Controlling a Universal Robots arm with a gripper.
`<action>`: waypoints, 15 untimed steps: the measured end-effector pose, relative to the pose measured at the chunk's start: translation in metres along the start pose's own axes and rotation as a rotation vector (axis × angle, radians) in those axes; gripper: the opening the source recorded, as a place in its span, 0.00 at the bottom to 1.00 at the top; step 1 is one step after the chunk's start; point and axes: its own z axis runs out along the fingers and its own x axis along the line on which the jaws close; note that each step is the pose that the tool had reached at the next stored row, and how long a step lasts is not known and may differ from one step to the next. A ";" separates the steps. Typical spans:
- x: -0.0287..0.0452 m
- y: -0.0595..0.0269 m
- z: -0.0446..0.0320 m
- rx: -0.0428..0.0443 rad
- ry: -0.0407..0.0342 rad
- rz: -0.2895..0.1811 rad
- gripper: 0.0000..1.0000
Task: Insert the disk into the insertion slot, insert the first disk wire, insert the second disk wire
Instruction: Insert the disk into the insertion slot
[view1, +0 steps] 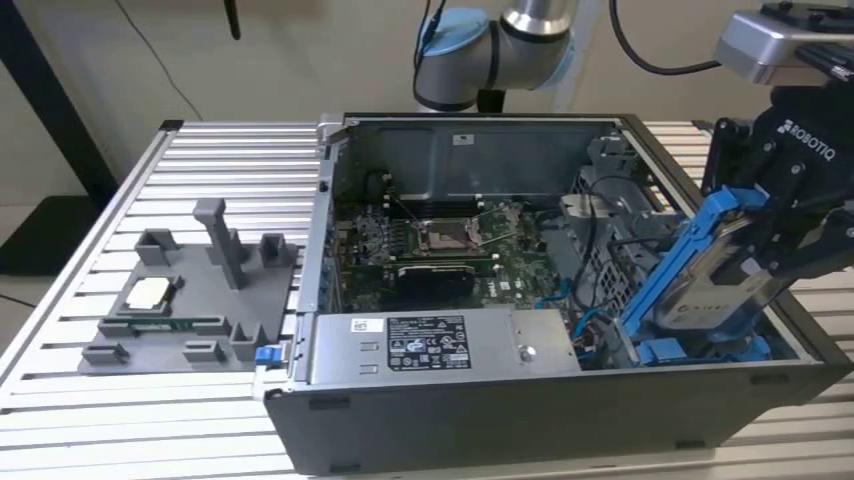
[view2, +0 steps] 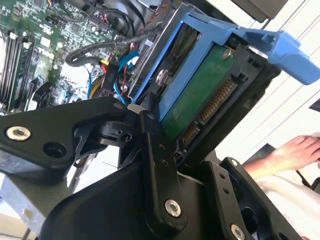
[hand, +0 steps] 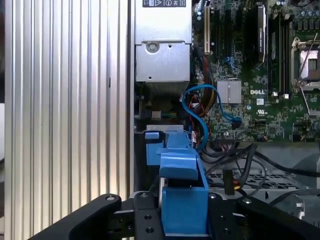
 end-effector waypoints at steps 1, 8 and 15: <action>0.0001 -0.0018 0.0011 -0.0007 -0.0019 0.000 0.33; -0.0003 -0.0052 0.0070 -0.0009 0.0002 0.000 0.33; -0.0006 -0.0060 0.0197 -0.0008 0.0002 0.000 0.33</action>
